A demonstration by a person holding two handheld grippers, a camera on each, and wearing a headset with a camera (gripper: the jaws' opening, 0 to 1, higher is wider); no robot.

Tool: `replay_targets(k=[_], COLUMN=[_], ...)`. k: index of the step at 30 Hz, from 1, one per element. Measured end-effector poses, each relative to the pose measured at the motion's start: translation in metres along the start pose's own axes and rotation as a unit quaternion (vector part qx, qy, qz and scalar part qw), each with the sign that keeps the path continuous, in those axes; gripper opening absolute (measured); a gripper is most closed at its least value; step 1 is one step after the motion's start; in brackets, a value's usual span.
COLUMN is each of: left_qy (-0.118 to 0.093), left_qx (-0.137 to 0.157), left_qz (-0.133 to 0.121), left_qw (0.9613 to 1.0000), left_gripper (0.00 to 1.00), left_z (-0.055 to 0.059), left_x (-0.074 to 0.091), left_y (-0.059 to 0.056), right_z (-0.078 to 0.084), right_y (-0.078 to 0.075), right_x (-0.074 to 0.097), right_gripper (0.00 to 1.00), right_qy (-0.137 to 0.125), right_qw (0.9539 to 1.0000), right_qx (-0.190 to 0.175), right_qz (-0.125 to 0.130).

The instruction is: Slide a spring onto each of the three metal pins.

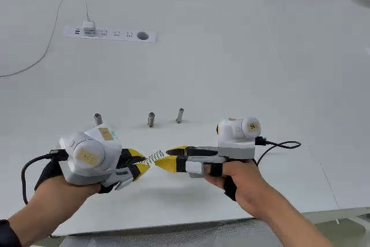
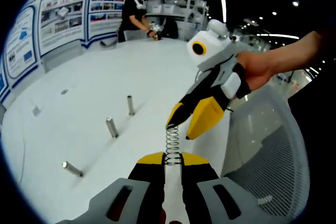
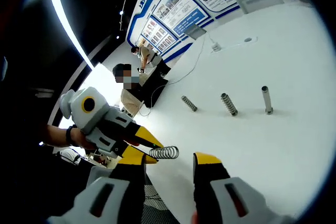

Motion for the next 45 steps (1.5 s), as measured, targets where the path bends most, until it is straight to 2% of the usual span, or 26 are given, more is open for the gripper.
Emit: replay_targets(k=[3, 10, 22, 29, 36, 45], left_qy=[0.001, -0.002, 0.013, 0.022, 0.033, 0.017], left_qx=[-0.009, -0.018, -0.033, -0.046, -0.068, -0.061], left_qz=[0.005, 0.014, 0.028, 0.034, 0.038, 0.039], left_qw=[0.9999, 0.9997, 0.9990, 0.9981, 0.9964, 0.9972], left_gripper=[0.10, 0.10, 0.10, 0.10, 0.10, 0.10], left_z=[-0.004, -0.010, -0.007, -0.011, -0.016, -0.021], left_x=[-0.003, -0.009, -0.015, -0.019, -0.024, -0.023], left_y=[-0.002, -0.004, -0.007, -0.006, -0.006, -0.005], right_z=[-0.001, -0.002, 0.000, -0.005, -0.009, -0.015], right_y=[0.000, -0.001, -0.001, 0.001, 0.004, 0.005], right_x=[0.002, 0.005, 0.008, 0.013, 0.019, 0.023], right_gripper=[0.31, 0.29, 0.17, 0.12, 0.12, 0.12], right_qy=[-0.001, 0.000, 0.005, 0.005, 0.006, 0.014], right_qw=[0.9999, 0.9997, 0.9994, 0.9992, 0.9997, 0.9995], right_qx=[-0.011, -0.021, -0.026, -0.024, 0.004, 0.025], right_qz=[-0.007, -0.011, -0.021, -0.033, -0.025, -0.015])
Point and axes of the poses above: the centre of the closed fingertips' face, and the gripper's own axes: x roughly backward along the fingers, y roughly to its left, z roughly out of its underside, the point moved 7 cm from there along x, roughly backward along the fingers, and after that the axes turned 15 degrees about z, right-handed, at the moved point
